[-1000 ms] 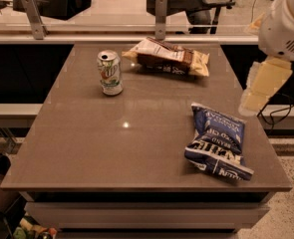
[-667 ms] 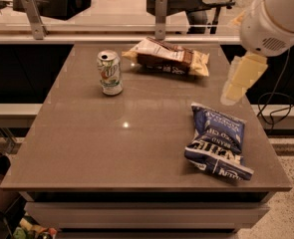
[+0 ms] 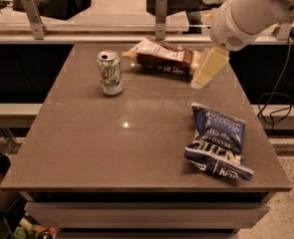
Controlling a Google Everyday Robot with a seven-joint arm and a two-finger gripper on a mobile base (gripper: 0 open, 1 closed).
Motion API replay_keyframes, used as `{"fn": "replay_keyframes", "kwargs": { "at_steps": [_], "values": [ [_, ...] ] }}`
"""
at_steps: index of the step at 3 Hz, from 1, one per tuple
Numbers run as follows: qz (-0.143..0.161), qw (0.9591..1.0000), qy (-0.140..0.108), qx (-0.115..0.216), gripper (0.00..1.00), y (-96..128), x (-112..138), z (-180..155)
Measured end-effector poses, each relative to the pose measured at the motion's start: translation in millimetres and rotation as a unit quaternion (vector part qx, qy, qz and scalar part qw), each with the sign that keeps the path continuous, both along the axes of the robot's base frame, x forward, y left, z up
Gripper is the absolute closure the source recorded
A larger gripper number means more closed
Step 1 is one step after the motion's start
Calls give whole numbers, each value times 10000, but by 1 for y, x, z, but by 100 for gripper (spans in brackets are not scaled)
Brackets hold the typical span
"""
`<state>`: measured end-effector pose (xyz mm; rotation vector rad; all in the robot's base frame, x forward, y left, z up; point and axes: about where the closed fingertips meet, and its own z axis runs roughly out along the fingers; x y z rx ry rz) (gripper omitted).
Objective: Pick brown chip bag
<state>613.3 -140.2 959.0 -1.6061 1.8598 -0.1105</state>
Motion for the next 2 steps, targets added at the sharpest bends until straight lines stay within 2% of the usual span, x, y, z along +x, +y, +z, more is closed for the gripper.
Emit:
{"fn": "replay_keyframes", "kwargs": {
  "at_steps": [1,2],
  "values": [
    [-81,9999,-118,86,0,14,33,-13],
    [-365,9992,-170,-46,0,21,63,-29]
  ]
}}
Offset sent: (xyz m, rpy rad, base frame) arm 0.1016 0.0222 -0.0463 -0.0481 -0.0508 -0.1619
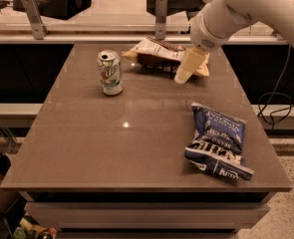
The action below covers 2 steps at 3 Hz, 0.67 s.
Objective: Pick brown chip bag
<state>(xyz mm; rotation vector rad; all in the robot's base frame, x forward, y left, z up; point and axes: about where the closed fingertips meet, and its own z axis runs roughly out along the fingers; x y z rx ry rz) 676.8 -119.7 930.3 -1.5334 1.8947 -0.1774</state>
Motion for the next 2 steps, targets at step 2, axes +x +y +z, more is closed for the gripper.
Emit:
{"fn": "replay_keyframes", "kwargs": {
  "at_steps": [2],
  "values": [
    [-360,9992,-8,-164,0,-3,32,-13]
  ]
}}
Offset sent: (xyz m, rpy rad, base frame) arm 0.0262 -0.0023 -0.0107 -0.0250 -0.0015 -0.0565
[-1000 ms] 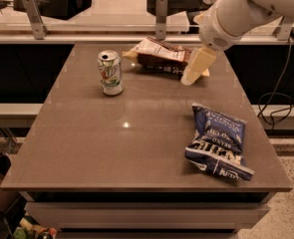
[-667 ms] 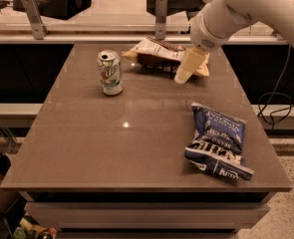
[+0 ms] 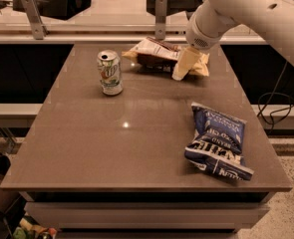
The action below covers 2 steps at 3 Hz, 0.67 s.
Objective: Pick brown chip bag
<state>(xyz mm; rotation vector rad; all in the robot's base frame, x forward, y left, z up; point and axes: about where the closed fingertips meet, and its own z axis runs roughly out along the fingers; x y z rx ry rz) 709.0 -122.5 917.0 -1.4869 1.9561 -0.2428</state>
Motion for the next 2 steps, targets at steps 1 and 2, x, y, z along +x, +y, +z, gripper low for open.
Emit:
{"fn": "replay_keyframes", "kwargs": {
  "at_steps": [1,2],
  "values": [
    [64,9999,100,-45,0,4,7,-5],
    [140,9996,229,-98,0,8,22,-13]
  ]
}}
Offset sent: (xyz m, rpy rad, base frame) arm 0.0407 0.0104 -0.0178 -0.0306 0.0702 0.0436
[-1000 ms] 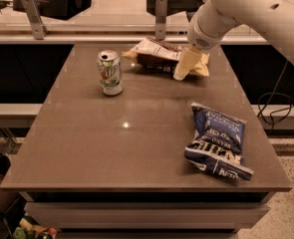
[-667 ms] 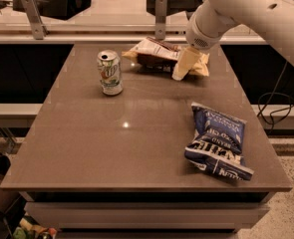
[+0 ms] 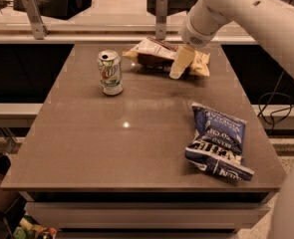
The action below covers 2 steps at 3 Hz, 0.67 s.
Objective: Pick brown chip bag
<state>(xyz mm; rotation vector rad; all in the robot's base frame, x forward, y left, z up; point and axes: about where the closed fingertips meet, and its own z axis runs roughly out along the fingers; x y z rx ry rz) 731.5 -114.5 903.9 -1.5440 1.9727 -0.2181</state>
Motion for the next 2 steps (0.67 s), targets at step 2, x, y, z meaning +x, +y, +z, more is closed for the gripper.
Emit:
{"fn": "replay_keyframes", "kwargs": {
  "at_steps": [2],
  "values": [
    [-141,9998,147,-57,0,6,24,-28]
  ]
}}
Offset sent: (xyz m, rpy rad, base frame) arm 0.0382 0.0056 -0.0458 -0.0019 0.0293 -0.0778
